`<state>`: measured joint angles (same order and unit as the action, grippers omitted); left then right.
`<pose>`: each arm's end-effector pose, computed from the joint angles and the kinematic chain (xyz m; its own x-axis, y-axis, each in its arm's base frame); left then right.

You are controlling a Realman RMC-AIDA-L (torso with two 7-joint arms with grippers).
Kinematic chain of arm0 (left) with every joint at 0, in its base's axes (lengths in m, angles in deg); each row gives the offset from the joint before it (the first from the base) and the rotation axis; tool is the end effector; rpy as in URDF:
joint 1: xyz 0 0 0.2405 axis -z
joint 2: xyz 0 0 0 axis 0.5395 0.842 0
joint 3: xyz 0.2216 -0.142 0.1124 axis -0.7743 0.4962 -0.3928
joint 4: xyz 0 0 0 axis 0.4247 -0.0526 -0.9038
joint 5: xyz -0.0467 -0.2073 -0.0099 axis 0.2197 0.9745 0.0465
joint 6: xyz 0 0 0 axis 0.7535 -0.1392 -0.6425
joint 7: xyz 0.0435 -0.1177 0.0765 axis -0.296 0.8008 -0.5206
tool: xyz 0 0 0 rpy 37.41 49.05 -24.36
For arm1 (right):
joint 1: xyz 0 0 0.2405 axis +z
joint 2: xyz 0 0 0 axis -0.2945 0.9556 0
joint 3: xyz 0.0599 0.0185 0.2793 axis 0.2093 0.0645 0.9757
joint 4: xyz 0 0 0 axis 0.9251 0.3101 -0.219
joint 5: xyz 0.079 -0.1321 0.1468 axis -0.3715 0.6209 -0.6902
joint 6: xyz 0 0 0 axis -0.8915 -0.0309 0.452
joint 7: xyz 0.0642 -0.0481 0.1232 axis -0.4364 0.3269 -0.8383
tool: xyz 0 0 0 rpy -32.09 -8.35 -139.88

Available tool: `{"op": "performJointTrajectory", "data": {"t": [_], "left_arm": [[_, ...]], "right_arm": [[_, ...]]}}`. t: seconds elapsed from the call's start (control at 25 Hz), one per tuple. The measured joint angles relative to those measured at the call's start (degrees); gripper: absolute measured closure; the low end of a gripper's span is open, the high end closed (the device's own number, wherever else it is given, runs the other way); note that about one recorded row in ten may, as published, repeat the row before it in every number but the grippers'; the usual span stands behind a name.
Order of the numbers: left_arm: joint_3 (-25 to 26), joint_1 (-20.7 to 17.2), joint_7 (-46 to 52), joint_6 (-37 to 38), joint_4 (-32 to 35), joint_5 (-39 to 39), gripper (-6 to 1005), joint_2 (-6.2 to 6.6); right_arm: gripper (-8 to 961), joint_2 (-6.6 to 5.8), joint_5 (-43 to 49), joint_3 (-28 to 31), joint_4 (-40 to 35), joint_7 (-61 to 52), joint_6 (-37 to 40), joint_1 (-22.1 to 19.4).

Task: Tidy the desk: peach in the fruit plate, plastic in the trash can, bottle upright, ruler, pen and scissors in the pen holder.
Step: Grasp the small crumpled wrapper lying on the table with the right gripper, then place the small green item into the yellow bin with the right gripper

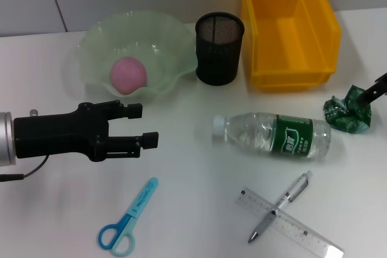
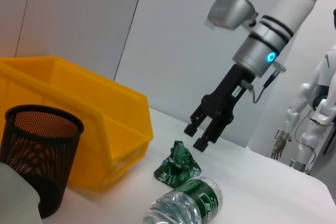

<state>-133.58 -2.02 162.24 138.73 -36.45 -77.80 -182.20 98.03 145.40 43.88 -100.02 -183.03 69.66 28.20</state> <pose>-0.2619 0.3436 -0.0152 0.7709 0.3856 0.5070 0.4316 -0.9016 0.0294 0.2917 0.4258 0.0957 0.5349 -0.8387 0.1022 -0.6434 -0.4827 -0.5942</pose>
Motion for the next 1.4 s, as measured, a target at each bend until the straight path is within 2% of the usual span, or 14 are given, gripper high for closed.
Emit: {"op": "performJointTrajectory", "data": {"t": [0.28, 0.72, 0.92, 1.24, 1.4], "left_arm": [[-0.06, -0.21, 0.45, 0.01, 0.00, 0.00, 151, 0.18], [-0.09, -0.31, 0.50, 0.01, 0.00, 0.00, 151, 0.23], [-0.09, -0.31, 0.50, 0.03, 0.00, 0.00, 151, 0.34], [-0.09, -0.14, 0.50, 0.03, 0.00, 0.00, 151, 0.37], [0.01, -0.13, 0.51, 0.01, 0.03, 0.00, 151, 0.38]], "right_arm": [[223, 0.91, -0.21, -0.07, 4.96, 3.27, -5.32, -0.23], [254, 2.24, -0.53, 0.06, 8.69, 5.94, -10.55, -0.85], [268, 2.85, -0.53, 0.12, 7.26, 5.95, -10.87, -1.69], [604, 3.01, -1.90, 0.27, 6.21, 6.70, -9.87, -2.10], [761, 2.37, -6.38, 0.63, 3.99, 7.49, -6.16, -2.47]]}}
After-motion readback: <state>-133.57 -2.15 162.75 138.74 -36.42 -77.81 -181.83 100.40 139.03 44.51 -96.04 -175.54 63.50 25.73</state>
